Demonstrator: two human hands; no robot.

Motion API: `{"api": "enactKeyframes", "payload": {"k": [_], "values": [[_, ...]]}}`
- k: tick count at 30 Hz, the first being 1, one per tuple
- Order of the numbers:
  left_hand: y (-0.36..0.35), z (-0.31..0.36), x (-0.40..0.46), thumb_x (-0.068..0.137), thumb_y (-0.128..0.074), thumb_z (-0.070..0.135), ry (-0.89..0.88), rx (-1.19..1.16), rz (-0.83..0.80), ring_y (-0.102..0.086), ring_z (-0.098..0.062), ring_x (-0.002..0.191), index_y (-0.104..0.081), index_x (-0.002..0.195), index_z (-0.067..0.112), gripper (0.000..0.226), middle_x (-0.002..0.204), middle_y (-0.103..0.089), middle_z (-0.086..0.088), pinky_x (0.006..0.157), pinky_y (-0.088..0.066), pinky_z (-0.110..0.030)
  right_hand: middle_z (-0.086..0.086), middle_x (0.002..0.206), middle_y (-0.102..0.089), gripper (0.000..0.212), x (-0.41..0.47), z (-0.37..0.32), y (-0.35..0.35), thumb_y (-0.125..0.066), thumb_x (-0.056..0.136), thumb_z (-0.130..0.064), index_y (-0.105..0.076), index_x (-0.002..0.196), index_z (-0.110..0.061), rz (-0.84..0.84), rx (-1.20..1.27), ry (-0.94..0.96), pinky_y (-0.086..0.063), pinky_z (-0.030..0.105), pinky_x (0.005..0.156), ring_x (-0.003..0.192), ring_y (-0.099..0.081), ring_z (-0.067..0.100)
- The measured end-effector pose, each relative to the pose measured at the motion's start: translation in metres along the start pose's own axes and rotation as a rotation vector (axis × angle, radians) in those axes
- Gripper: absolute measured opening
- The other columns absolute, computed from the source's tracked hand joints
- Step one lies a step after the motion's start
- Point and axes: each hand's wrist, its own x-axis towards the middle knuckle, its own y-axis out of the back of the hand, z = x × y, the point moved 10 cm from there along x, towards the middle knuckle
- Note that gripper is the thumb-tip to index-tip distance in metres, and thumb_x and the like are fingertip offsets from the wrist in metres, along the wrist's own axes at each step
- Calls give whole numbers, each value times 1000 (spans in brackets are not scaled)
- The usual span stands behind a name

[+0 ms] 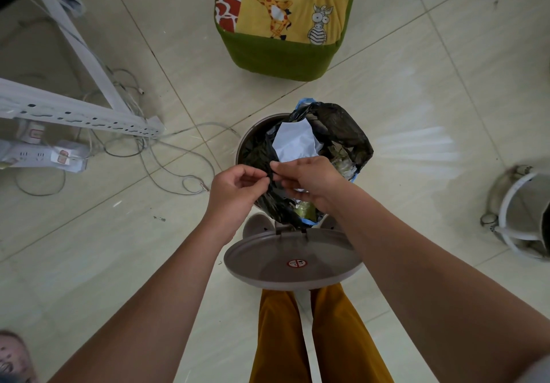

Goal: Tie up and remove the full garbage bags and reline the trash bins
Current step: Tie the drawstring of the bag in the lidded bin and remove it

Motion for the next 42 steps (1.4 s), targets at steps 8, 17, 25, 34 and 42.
{"api": "enactKeyframes", "payload": {"k": [8, 17, 25, 34, 42], "values": [[0, 9, -1, 81, -75, 8, -62, 98, 35, -62, -3, 62, -70, 73, 24, 19, 63, -67, 10, 62, -49, -16, 6, 69, -60, 25, -1, -9, -6, -74, 84, -30, -64, 75, -9, -1, -123, 65, -45, 24, 60, 69, -51, 19], [9, -5, 1, 84, -72, 10, -1, 157, 39, -62, -6, 66, -68, 74, 22, 16, 71, -68, 2, 61, -48, -11, -1, 73, -56, 23, 3, -13, 1, -64, 93, -32, -58, 83, -12, 78, 2, -13, -50, 23, 66, 63, -47, 11], [14, 9, -3, 81, -67, 6, -69, 132, 122, -56, -10, 76, -65, 94, 21, 19, 94, -63, -5, 64, -46, -14, 1, 74, -58, 25, -2, -16, -2, -67, 91, -33, -60, 82, -11, 27, -77, -8, -51, 21, 67, 62, -49, 11], [-5, 33, 9, 83, -73, 16, -113, 316, 58, -55, 0, 59, -68, 68, 19, 16, 72, -61, 4, 52, -38, -6, 8, 77, -52, 24, -5, -20, -5, -64, 93, -26, -58, 86, -4, 32, -76, 64, -41, 29, 67, 66, -43, 16], [8, 23, -4, 86, -69, 29, 113, 197, 71, -52, -6, 56, -71, 74, 8, 24, 66, -60, -8, 53, -45, -13, 1, 72, -62, 26, -16, -24, 41, -61, 95, -27, -62, 74, -12, 226, -17, 109, -51, 29, 70, 64, -54, 13]]}}
